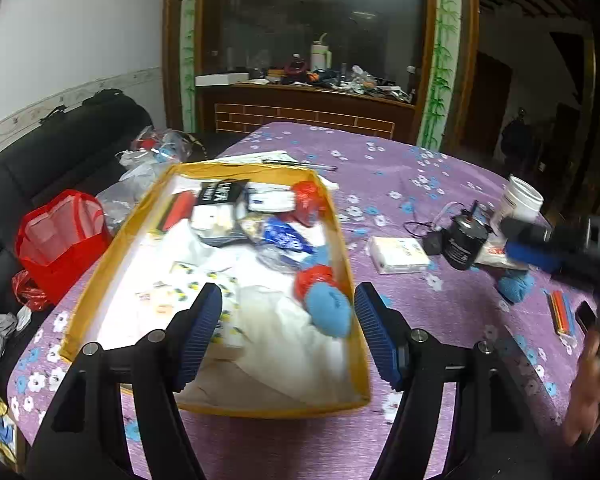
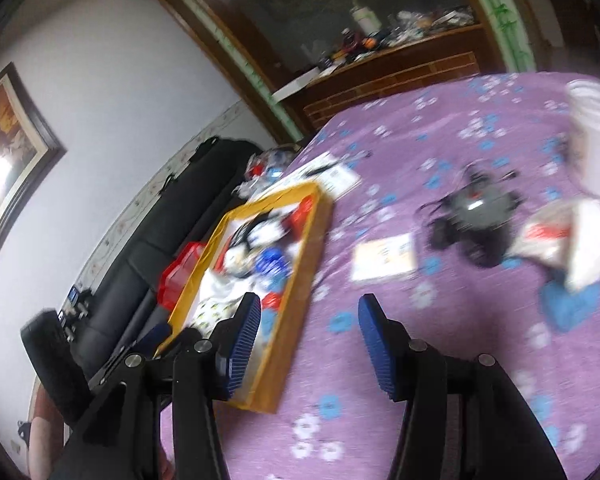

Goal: Organize soft objects
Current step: 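Move both tools back over the table items, then grasp the white plastic bag with the left tool while the right tool grasps the blue towel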

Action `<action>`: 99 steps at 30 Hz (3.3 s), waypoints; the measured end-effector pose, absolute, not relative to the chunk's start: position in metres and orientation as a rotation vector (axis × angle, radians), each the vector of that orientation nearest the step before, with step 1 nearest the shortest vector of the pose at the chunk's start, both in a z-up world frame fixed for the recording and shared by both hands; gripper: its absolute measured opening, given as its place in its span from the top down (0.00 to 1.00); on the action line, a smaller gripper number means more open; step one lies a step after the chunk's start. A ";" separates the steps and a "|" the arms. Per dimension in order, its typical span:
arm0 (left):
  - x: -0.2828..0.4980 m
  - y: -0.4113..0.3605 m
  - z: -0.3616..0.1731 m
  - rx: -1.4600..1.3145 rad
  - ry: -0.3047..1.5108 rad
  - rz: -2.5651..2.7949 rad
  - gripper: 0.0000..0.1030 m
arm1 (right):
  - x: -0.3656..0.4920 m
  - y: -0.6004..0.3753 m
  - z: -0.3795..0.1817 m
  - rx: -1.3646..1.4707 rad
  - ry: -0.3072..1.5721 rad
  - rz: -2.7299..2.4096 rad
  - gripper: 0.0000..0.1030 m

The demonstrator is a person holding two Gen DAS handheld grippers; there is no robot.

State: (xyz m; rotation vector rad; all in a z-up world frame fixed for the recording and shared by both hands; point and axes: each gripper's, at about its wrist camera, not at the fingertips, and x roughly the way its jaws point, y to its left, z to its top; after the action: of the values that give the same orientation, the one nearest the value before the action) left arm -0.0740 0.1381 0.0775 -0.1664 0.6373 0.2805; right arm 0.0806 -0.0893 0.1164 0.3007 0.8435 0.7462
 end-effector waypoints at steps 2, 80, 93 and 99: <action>-0.072 0.131 0.077 -0.159 0.641 0.267 0.34 | 0.092 -0.115 0.123 0.324 0.816 0.690 0.48; 0.019 0.007 0.067 -0.154 0.787 -0.182 0.59 | 0.156 -0.189 0.055 0.178 1.064 0.430 0.35; -0.006 0.025 0.073 -0.079 0.669 -0.049 0.59 | 0.130 -0.172 0.080 0.073 0.908 0.478 0.67; -0.008 0.025 0.075 -0.068 0.657 -0.027 0.59 | 0.121 -0.162 0.092 0.068 0.868 0.535 0.67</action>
State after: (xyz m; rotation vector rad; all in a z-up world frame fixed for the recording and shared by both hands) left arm -0.0083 0.0251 0.0747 -0.0676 0.6572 -0.0272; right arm 0.1211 -0.1618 0.0919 0.0675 0.8678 0.5354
